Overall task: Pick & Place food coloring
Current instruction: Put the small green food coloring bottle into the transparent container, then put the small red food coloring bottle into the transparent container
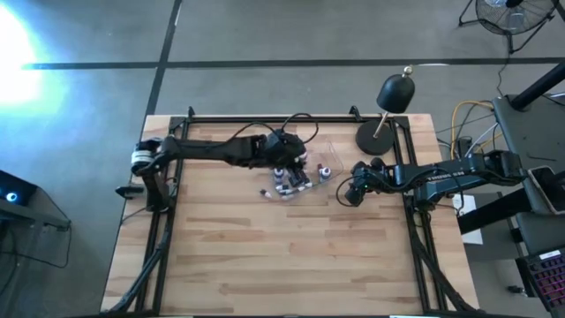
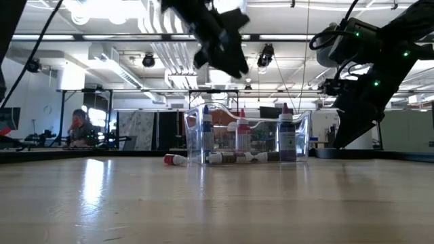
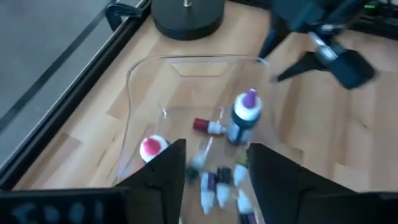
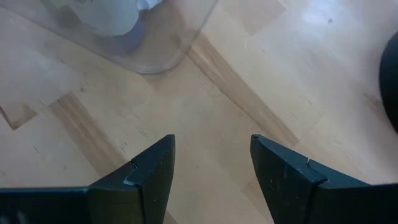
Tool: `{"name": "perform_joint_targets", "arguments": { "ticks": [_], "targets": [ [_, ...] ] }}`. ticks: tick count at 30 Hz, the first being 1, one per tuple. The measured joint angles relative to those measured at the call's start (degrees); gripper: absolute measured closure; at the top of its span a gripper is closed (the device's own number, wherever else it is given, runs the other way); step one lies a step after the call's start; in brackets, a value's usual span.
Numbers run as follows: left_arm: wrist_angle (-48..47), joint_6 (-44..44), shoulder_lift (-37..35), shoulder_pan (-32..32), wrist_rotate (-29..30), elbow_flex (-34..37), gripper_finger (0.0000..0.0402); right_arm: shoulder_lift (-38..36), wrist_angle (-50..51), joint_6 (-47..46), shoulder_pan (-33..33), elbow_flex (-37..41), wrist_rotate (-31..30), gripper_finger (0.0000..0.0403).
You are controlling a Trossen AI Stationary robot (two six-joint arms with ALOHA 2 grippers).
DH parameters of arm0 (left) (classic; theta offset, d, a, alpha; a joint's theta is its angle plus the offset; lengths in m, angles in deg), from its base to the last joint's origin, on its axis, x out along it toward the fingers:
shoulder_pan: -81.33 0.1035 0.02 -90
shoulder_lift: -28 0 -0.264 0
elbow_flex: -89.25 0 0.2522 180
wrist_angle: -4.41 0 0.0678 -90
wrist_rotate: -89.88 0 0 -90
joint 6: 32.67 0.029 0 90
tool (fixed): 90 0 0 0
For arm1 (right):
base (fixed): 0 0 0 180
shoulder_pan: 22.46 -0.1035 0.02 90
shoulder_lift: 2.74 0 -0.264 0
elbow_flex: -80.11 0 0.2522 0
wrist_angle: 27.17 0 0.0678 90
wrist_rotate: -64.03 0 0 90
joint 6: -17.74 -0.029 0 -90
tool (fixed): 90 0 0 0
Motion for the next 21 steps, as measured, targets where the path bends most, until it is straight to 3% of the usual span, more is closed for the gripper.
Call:
{"name": "perform_joint_targets", "arguments": {
  "ticks": [6,13,21],
  "targets": [
    [-17.5,-0.7,-3.0,-1.5,0.3,-5.8,0.0248,0.0,-0.6,0.0,0.0,0.0,-0.2,0.0200],
    [-35.0,-7.2,-6.3,-1.7,2.9,-3.7,0.0248,0.0,-1.9,0.0,0.4,0.0,-1.1,0.0200],
    [-27.5,-11.2,-13.5,-2.0,3.2,10.4,0.0248,0.0,-2.2,-4.0,0.6,0.0,-0.8,0.0200]
  ]
}}
